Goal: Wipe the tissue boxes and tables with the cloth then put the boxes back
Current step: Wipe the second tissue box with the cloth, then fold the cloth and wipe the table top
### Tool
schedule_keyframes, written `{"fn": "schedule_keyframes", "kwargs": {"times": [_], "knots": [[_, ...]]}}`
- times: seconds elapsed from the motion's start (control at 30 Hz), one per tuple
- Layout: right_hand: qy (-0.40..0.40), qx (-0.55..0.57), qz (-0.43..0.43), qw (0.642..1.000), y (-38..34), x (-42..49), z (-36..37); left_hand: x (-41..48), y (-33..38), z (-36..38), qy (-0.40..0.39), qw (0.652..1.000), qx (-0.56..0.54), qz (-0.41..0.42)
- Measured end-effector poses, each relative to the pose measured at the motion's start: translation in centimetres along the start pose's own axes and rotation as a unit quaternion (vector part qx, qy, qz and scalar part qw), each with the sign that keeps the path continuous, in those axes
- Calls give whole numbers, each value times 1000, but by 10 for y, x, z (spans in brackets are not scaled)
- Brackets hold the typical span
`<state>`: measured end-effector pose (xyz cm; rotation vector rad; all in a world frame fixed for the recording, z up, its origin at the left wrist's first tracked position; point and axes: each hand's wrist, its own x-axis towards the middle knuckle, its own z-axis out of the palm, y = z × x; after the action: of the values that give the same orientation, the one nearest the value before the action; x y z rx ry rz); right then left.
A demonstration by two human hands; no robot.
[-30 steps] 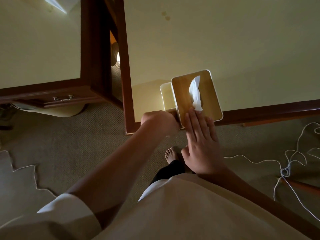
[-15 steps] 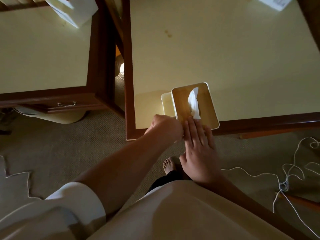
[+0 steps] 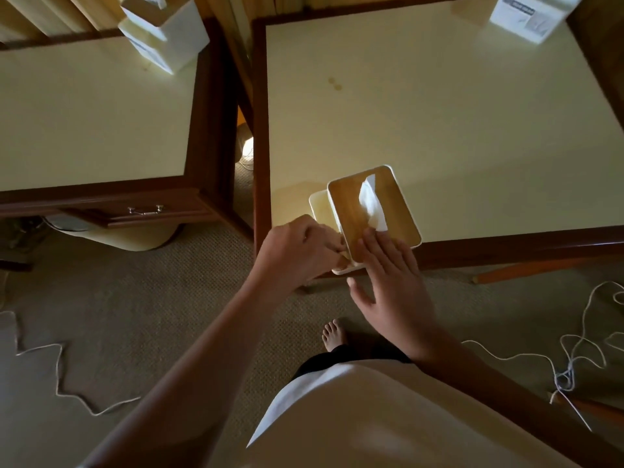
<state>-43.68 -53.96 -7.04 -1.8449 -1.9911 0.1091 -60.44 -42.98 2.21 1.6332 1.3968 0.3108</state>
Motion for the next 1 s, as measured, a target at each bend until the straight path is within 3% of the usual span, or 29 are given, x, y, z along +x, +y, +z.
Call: {"fn": "schedule_keyframes", "kwargs": {"times": [0.03,0.1,0.17,0.27,0.37,0.47,0.57,0.83,1.0], "knots": [[11,5,-11,1000,3,5,2,-4,-6,0,15,992,-127,-17],[11,12,-33,999,7,14,4,-7,-20,3,59,943,-322,-64],[-9,29,-46,998,8,22,5,-13,-24,6,87,900,-417,-86],[-42,61,-46,996,7,31,3,-18,-17,8,72,868,-482,-96],[-39,182,22,982,0,35,-14,-20,-13,9,42,878,-474,-54],[-18,353,140,925,-4,35,-41,-19,-13,11,18,897,-441,-19],[-22,444,193,875,-2,37,-57,-19,-6,16,-14,904,-427,-18],[-33,482,263,835,4,29,-78,-16,19,34,-64,903,-426,-4],[14,562,281,778,28,12,-83,-11,28,50,-89,905,-414,34]]}}
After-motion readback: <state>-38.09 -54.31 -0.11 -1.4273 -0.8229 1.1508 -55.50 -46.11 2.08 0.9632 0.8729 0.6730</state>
